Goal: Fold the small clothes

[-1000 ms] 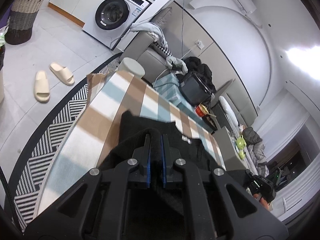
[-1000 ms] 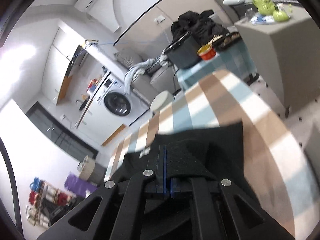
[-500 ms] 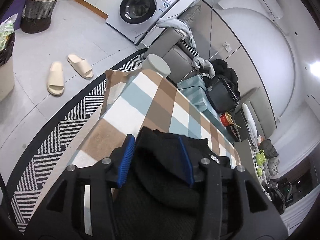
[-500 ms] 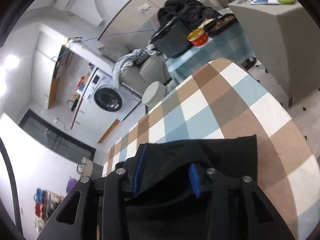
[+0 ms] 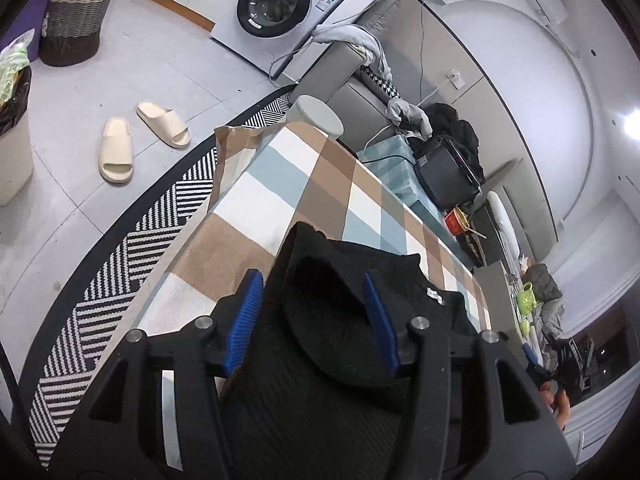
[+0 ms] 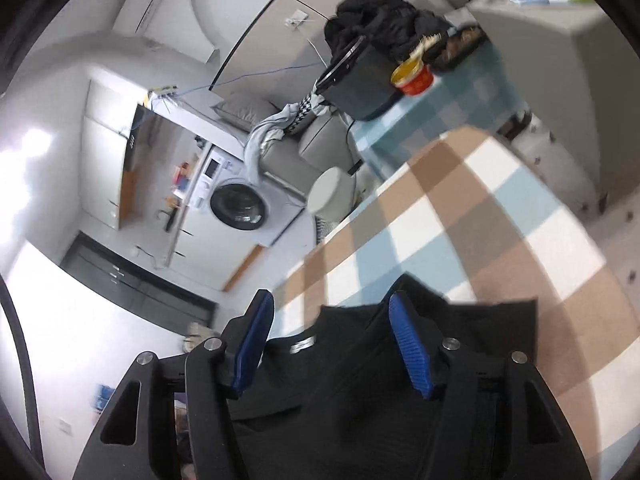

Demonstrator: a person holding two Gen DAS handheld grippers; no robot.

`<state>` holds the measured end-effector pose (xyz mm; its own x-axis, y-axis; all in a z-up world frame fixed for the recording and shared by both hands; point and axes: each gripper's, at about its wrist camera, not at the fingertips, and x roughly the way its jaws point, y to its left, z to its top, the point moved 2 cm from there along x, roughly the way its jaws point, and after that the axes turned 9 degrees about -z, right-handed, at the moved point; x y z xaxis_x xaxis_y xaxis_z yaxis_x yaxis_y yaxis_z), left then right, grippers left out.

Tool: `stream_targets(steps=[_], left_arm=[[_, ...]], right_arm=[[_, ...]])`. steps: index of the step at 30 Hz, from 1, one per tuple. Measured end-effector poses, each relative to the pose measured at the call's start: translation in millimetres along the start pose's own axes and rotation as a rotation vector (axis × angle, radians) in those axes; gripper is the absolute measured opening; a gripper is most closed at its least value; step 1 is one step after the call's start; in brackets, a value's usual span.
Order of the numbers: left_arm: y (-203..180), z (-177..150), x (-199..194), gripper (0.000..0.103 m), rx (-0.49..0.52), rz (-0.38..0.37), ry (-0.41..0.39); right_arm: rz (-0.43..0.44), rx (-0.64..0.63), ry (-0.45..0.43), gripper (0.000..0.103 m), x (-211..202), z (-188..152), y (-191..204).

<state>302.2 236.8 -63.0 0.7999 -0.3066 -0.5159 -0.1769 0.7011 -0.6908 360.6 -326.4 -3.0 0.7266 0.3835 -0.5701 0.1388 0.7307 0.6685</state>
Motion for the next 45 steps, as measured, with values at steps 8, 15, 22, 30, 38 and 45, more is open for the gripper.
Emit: stream_targets(steps=[8,15,22,30,38,45], left_arm=[[8.4,-5.2,2.9,0.050,0.026,0.050,0.043],[6.8,-12.9,5.2,0.050,0.051,0.060,0.073],[5.6,-17.3,3.9,0.050,0.072,0.073,0.083],[10.9,-18.1,9.1,0.050,0.054,0.076,0.099],[13.2,-17.8,8.4,0.050,0.056,0.086,0.097],[18.0,-16.7,4.3,0.050,0.067,0.105,0.098]], right_arm=[[-0.307,-0.225,0.064,0.066,10.2,-20.2,-25.9],[-0.320,-0.445,0.146,0.066,43.1,-45.2,-13.4],[-0.402,-0.570,0.188,0.024,74.2,-54.5,-9.2],[-0.241,-0.528,0.034,0.005,29.9,-45.4,-6.3],[-0.346,-0.441,-0.072,0.003,12.8,-26.3,-16.4],[-0.374,-0.459,0.012,0.030,27.9,-31.7,-18.7]])
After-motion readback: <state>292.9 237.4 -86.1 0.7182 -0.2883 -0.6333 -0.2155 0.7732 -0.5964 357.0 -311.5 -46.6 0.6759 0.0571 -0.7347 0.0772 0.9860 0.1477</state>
